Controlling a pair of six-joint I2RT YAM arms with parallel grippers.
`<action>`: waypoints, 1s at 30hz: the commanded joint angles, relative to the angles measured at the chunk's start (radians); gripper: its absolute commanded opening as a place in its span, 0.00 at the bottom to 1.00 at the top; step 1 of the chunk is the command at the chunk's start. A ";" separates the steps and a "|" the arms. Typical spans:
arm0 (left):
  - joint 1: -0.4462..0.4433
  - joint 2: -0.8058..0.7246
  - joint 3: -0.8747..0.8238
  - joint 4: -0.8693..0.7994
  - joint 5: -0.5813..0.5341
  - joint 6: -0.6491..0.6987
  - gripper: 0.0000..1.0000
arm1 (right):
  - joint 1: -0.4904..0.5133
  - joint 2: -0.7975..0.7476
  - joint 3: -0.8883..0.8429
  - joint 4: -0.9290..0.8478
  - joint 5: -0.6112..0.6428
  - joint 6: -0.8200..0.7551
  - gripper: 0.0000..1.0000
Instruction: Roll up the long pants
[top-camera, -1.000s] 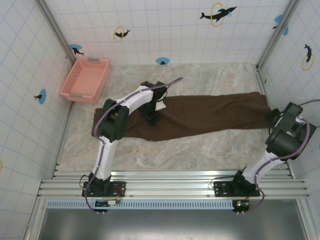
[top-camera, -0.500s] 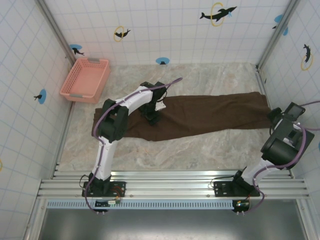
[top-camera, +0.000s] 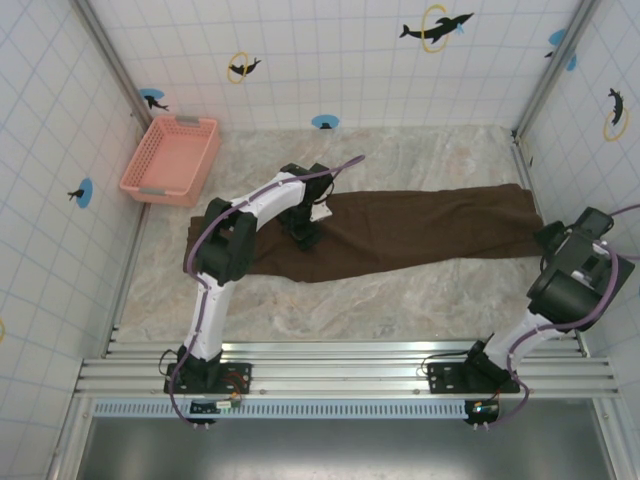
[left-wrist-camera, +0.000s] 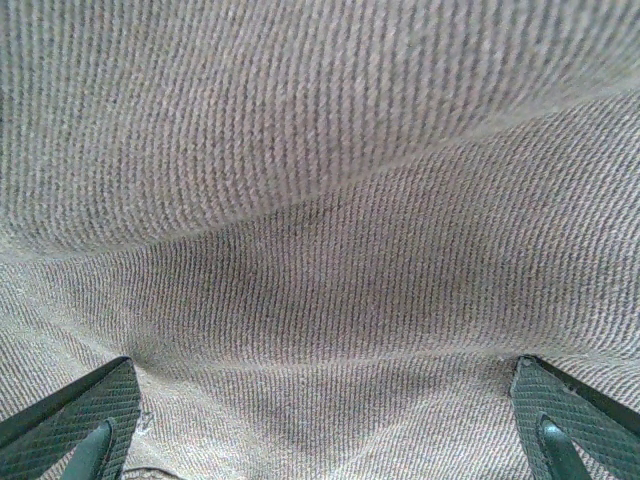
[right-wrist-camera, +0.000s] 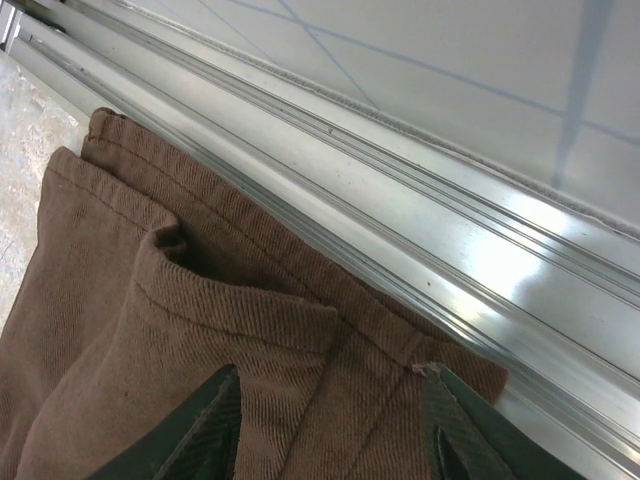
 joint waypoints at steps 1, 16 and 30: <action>-0.006 0.025 0.022 -0.019 0.033 0.018 0.97 | -0.007 0.041 0.037 0.003 -0.010 0.019 0.49; -0.007 0.063 0.045 -0.036 0.024 0.025 0.97 | 0.001 0.189 0.085 0.185 -0.080 0.086 0.38; -0.007 0.064 0.049 -0.038 0.027 0.013 0.97 | 0.004 -0.072 -0.053 0.214 0.048 0.051 0.11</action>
